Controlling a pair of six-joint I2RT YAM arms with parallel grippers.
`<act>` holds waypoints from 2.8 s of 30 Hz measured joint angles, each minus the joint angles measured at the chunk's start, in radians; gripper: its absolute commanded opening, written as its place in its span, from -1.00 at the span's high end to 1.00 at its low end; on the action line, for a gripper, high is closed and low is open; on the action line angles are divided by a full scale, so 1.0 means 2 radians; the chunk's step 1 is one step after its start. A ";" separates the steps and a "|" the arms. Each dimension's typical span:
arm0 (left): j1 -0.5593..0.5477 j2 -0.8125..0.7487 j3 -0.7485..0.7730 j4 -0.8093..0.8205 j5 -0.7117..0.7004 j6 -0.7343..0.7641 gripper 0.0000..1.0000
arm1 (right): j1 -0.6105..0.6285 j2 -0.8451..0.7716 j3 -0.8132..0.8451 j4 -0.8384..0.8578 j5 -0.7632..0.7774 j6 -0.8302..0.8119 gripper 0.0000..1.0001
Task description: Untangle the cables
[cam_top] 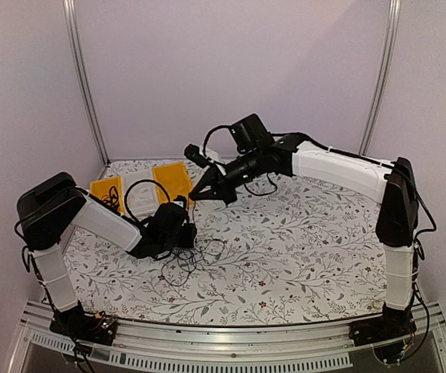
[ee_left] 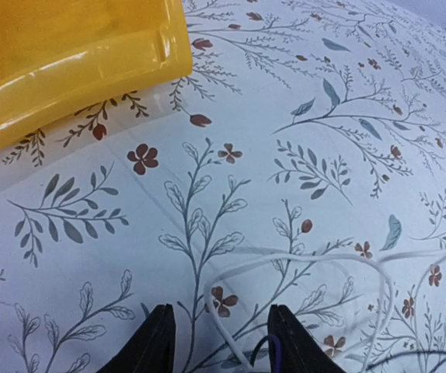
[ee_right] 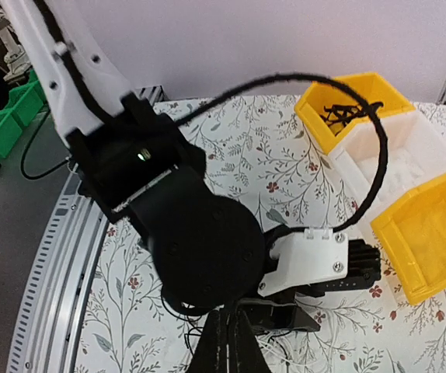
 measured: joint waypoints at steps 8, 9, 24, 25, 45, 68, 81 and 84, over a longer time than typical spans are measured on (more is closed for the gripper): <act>0.004 0.049 0.024 0.036 0.017 0.000 0.30 | -0.019 -0.109 0.128 -0.052 -0.053 0.003 1.00; 0.004 0.050 0.024 0.037 0.018 0.000 0.31 | -0.025 -0.119 0.149 -0.052 -0.057 0.004 1.00; 0.003 0.007 0.005 0.025 0.043 0.035 0.06 | -0.103 -0.229 0.118 -0.057 -0.049 -0.026 1.00; 0.001 -0.010 0.000 0.024 0.045 0.042 0.05 | -0.103 -0.229 0.095 -0.059 -0.045 -0.028 1.00; -0.049 -0.294 -0.024 -0.023 0.047 0.136 -0.10 | -0.103 -0.268 -0.216 -0.007 -0.014 -0.048 1.00; -0.089 -0.172 0.106 -0.009 0.238 0.304 0.57 | -0.070 -0.246 -0.254 -0.001 -0.038 -0.084 1.00; -0.091 -0.181 0.101 -0.036 0.253 0.330 0.09 | -0.068 -0.246 -0.267 0.001 -0.027 -0.097 1.00; -0.091 -0.187 0.099 -0.043 0.254 0.340 0.10 | -0.068 -0.246 -0.267 0.001 -0.027 -0.099 1.00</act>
